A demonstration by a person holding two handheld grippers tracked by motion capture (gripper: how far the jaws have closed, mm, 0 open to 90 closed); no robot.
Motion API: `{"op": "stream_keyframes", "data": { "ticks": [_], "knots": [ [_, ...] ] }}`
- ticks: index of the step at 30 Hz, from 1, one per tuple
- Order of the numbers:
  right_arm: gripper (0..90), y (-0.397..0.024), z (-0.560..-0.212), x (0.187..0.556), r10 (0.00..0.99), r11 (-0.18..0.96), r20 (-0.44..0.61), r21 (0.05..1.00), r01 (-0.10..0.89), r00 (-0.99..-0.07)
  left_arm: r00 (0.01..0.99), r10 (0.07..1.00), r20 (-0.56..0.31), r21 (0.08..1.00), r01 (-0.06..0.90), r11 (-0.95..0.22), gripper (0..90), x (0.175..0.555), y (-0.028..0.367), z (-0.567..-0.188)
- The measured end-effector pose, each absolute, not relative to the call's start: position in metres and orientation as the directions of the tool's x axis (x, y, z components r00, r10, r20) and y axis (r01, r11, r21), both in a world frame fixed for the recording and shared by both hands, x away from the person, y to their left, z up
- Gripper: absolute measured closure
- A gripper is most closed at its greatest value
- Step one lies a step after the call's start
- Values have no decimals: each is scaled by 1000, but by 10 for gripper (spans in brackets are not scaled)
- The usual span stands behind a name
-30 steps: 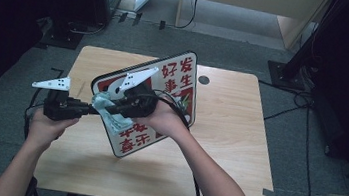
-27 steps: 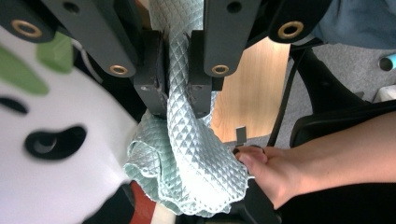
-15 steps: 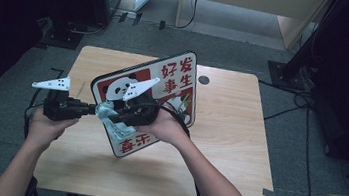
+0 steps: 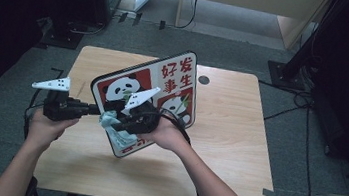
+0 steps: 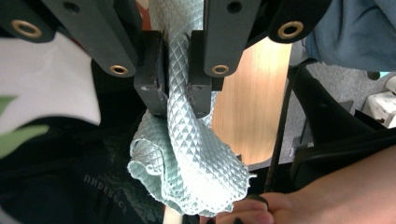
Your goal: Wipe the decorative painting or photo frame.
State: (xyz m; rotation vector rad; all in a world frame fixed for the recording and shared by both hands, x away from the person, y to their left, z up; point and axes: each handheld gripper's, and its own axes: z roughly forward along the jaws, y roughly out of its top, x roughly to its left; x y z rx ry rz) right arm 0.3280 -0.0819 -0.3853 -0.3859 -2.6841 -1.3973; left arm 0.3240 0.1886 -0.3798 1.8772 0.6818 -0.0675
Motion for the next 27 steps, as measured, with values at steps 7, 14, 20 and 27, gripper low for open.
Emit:
{"op": "stream_keyframes", "data": {
  "ticks": [7,14,20,27],
  "knots": [
    [806,-84,-402,324,187,550,206,788,276,-961,833,421,-358,840,484,-244,900,324,189,-381],
    [806,-83,-415,318,186,576,186,775,260,-965,833,422,-359,842,484,-240,900,324,189,-381],
    [807,-85,-431,314,182,587,197,764,267,-964,832,423,-359,842,485,-238,900,323,189,-381],
    [806,-88,-450,310,182,594,207,756,275,-961,832,425,-355,842,482,-241,900,322,189,-381]
  ]
}}
